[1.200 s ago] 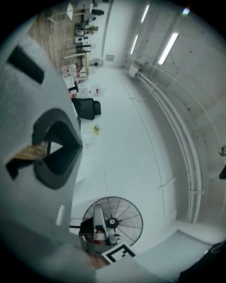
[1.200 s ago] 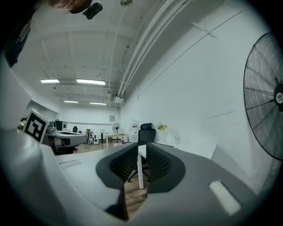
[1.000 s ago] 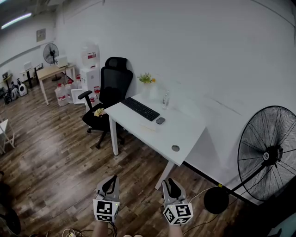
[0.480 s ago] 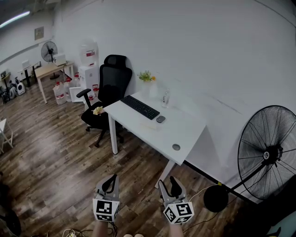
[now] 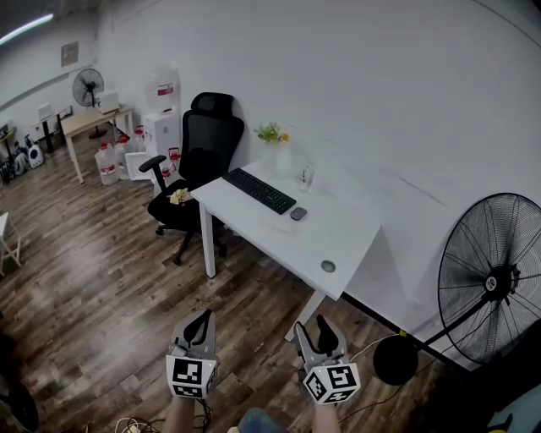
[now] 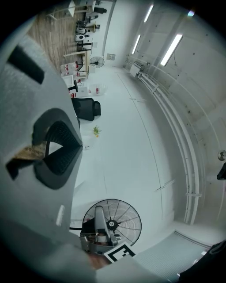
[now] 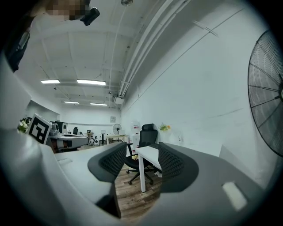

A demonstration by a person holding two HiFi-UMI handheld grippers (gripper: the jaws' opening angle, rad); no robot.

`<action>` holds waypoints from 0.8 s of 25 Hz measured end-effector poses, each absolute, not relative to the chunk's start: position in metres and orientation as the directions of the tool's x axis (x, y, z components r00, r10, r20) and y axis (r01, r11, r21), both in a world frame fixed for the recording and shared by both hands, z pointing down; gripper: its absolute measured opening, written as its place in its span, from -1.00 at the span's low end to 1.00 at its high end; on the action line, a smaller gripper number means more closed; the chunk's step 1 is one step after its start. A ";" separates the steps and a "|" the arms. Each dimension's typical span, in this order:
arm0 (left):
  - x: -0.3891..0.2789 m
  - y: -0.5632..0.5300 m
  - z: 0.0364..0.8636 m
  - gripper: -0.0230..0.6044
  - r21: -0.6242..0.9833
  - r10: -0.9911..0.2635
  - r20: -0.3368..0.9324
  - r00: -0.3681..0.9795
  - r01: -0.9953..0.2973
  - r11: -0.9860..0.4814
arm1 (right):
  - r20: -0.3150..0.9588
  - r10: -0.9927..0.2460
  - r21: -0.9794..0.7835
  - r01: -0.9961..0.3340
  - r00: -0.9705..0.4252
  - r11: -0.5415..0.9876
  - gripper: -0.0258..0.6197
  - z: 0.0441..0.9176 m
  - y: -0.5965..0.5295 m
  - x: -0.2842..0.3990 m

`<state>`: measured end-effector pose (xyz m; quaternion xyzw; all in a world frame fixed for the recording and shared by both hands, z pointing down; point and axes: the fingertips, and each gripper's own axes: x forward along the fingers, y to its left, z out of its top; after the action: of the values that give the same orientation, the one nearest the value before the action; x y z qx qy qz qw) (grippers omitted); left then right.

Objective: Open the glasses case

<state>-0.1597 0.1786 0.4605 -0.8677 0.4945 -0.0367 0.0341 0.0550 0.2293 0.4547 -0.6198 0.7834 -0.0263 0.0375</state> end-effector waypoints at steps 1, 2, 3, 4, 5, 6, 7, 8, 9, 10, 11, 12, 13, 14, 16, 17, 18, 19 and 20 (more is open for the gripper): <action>-0.162 0.174 0.460 -0.90 -0.093 -0.862 0.027 0.506 -0.857 -0.506 | -0.026 -0.974 -0.087 -0.970 -0.227 0.228 -0.25 0.455 0.225 0.055; -0.164 0.169 0.460 -0.90 -0.089 -0.864 0.025 0.503 -0.859 -0.504 | -0.025 -0.974 -0.086 -0.970 -0.225 0.226 -0.25 0.455 0.219 0.056; -0.166 0.163 0.460 -0.90 -0.085 -0.865 0.025 0.500 -0.861 -0.501 | -0.025 -0.974 -0.085 -0.971 -0.224 0.225 -0.24 0.454 0.213 0.056; -0.167 0.156 0.460 -0.90 -0.081 -0.867 0.025 0.497 -0.864 -0.498 | -0.025 -0.974 -0.083 -0.970 -0.225 0.227 -0.25 0.454 0.206 0.057; -0.167 0.149 0.460 -0.90 -0.080 -0.869 0.026 0.495 -0.865 -0.495 | -0.026 -0.973 -0.081 -0.970 -0.228 0.229 -0.25 0.453 0.198 0.058; -0.167 0.140 0.461 -0.90 -0.081 -0.870 0.027 0.493 -0.866 -0.493 | -0.027 -0.973 -0.079 -0.969 -0.231 0.232 -0.25 0.452 0.189 0.059; -0.166 0.130 0.462 -0.90 -0.084 -0.871 0.029 0.491 -0.867 -0.492 | -0.029 -0.972 -0.077 -0.969 -0.234 0.235 -0.25 0.452 0.179 0.060; -0.166 0.120 0.464 -0.90 -0.087 -0.872 0.031 0.489 -0.867 -0.490 | -0.030 -0.971 -0.074 -0.969 -0.236 0.238 -0.25 0.452 0.168 0.062; -0.165 0.109 0.465 -0.90 -0.089 -0.873 0.031 0.487 -0.868 -0.488 | -0.031 -0.971 -0.072 -0.968 -0.237 0.239 -0.25 0.453 0.156 0.064; -0.164 0.096 0.465 -0.90 -0.090 -0.874 0.028 0.485 -0.870 -0.485 | -0.034 -0.971 -0.069 -0.968 -0.238 0.240 -0.24 0.454 0.143 0.067; -0.161 0.083 0.466 -0.90 -0.091 -0.876 0.025 0.481 -0.872 -0.481 | -0.037 -0.970 -0.065 -0.968 -0.239 0.241 -0.25 0.456 0.128 0.071; -0.159 0.068 0.469 -0.90 -0.091 -0.879 0.025 0.476 -0.875 -0.476 | -0.040 -0.970 -0.061 -0.968 -0.240 0.242 -0.25 0.457 0.112 0.076; -0.156 0.052 0.473 -0.90 -0.091 -0.883 0.026 0.469 -0.878 -0.470 | -0.043 -0.970 -0.057 -0.968 -0.241 0.243 -0.25 0.460 0.095 0.082; -0.152 0.034 0.477 -0.90 -0.092 -0.887 0.029 0.461 -0.882 -0.462 | -0.045 -0.969 -0.054 -0.968 -0.242 0.244 -0.25 0.463 0.076 0.088; -0.146 -0.006 0.486 -0.90 -0.095 -0.896 0.035 0.442 -0.891 -0.444 | -0.051 -0.969 -0.056 -0.968 -0.242 0.244 -0.24 0.467 0.034 0.102; -0.142 -0.028 0.488 -0.90 -0.094 -0.901 0.038 0.433 -0.896 -0.435 | -0.052 -0.969 -0.060 -0.968 -0.241 0.244 -0.25 0.468 0.011 0.110; -0.138 -0.050 0.489 -0.90 -0.090 -0.904 0.042 0.425 -0.900 -0.427 | -0.049 -0.969 -0.064 -0.967 -0.243 0.245 -0.24 0.469 -0.012 0.116; -0.133 -0.071 0.490 -0.90 -0.086 -0.907 0.049 0.418 -0.903 -0.420 | -0.042 -0.968 -0.068 -0.966 -0.246 0.248 -0.25 0.470 -0.035 0.123; -0.128 -0.094 0.490 -0.90 -0.085 -0.909 0.055 0.412 -0.906 -0.416 | -0.034 -0.968 -0.071 -0.965 -0.249 0.251 -0.25 0.471 -0.058 0.130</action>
<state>-0.1275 -0.0937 0.4897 -0.8401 0.5401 -0.0460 0.0210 0.1301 -0.0579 0.4706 -0.6116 0.7902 -0.0176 0.0350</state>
